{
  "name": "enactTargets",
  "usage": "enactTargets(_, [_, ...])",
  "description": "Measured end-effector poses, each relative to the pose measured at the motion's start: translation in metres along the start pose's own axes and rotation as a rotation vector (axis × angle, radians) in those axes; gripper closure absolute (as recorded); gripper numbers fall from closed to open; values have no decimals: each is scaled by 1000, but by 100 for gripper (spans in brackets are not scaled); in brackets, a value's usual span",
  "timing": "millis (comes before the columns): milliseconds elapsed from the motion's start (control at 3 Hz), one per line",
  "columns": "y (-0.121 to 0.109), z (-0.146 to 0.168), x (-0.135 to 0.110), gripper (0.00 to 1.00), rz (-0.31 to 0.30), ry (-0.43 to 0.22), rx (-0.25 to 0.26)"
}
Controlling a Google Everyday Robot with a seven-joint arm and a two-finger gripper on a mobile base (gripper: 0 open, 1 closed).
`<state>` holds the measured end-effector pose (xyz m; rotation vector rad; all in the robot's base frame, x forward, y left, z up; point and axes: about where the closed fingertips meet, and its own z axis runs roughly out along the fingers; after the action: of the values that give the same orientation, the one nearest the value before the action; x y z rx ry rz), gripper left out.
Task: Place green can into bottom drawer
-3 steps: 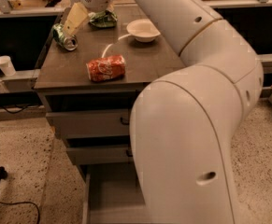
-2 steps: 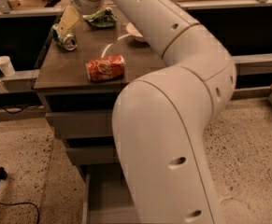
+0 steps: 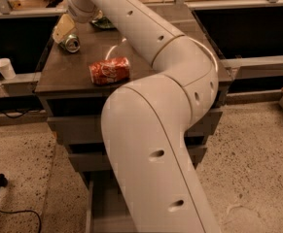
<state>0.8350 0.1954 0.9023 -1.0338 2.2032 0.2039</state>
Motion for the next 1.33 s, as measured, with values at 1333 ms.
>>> enactTargets(1333, [12,66,2,33,55,16,-18])
